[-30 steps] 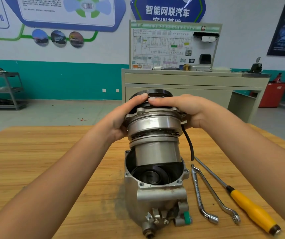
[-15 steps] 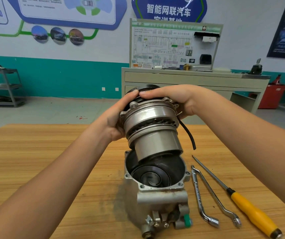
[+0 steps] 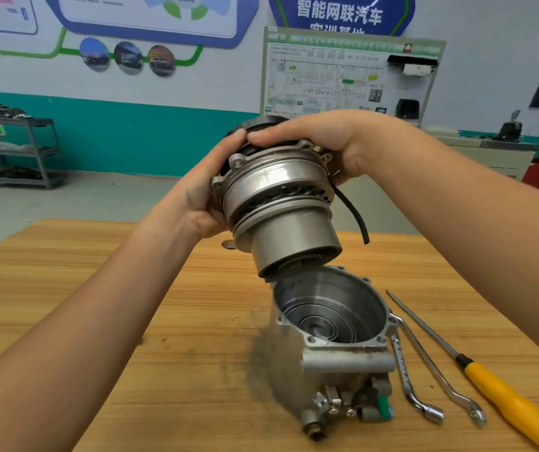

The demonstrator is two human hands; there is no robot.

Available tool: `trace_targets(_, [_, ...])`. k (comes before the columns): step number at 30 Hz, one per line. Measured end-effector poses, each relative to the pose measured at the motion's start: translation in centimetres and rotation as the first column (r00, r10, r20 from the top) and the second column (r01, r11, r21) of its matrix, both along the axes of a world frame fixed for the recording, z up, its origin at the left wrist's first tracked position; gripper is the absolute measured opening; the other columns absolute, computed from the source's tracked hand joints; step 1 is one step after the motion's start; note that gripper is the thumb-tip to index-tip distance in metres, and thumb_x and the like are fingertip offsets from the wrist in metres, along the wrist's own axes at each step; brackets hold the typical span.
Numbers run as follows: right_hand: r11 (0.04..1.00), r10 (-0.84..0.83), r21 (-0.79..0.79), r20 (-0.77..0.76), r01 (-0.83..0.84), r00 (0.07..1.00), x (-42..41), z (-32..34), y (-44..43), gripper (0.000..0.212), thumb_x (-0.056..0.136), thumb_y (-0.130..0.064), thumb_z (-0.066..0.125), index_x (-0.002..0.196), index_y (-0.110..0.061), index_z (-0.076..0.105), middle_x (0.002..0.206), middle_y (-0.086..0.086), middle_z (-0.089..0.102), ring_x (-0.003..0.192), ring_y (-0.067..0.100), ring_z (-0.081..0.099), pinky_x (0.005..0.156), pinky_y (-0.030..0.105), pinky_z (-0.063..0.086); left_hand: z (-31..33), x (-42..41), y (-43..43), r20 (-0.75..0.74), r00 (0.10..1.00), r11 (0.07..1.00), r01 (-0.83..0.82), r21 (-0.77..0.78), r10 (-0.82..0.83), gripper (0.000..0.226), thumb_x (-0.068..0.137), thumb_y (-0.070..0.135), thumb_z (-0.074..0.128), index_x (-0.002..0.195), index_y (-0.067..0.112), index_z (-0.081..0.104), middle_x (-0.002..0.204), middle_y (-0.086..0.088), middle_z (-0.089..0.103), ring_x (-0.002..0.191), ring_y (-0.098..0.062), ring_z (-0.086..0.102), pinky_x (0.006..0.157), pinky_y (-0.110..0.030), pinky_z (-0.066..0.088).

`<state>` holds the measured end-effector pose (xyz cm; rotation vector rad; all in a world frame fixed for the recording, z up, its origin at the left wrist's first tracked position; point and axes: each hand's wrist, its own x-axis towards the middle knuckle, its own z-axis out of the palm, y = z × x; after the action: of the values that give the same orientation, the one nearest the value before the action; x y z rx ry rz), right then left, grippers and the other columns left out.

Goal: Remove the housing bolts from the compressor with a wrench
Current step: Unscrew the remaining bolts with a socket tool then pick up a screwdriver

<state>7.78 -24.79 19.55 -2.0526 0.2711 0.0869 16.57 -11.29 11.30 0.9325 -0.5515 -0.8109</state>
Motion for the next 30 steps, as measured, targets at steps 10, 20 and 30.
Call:
trace_targets(10, [0.989,0.146,0.016,-0.062,-0.146,0.987,2.8,-2.3,8.4,0.060,0.052,-0.047,0.078,0.100,-0.014,0.063,0.079,0.004,0.072,0.063,0.020,0.069,0.053,0.029,0.053,-2.3,0.5,9.7,-0.069,0.991,0.993,-0.117,0.023,0.118,0.050,0.067,0.046,0.068,0.104,0.013,0.067,0.092,-0.004,0.067,0.078,-0.020,0.066,0.072,-0.032,0.057])
trace_targets(20, [0.982,0.035,0.188,-0.149,-0.007,0.988,1.6,-10.9,13.3,0.043,0.068,-0.034,0.078,0.099,-0.009,0.062,0.103,0.012,0.069,0.093,0.028,0.066,0.085,0.042,0.053,-9.7,-0.5,14.7,-0.200,0.972,0.983,-0.091,0.157,0.121,0.107,0.017,0.032,0.097,0.114,0.003,0.062,0.099,-0.016,0.068,0.081,-0.031,0.067,0.064,-0.039,0.057])
trace_targets(30, [0.966,-0.034,0.242,-0.252,0.097,0.967,0.0,-14.5,12.8,0.059,0.064,-0.044,0.078,0.110,-0.011,0.062,0.106,0.012,0.068,0.097,0.030,0.065,0.089,0.044,0.051,-12.4,-0.6,14.1,-0.187,0.981,0.950,0.009,0.313,0.052,0.081,0.025,0.036,0.096,0.095,0.002,0.073,0.097,-0.017,0.070,0.080,-0.031,0.069,0.064,-0.038,0.057])
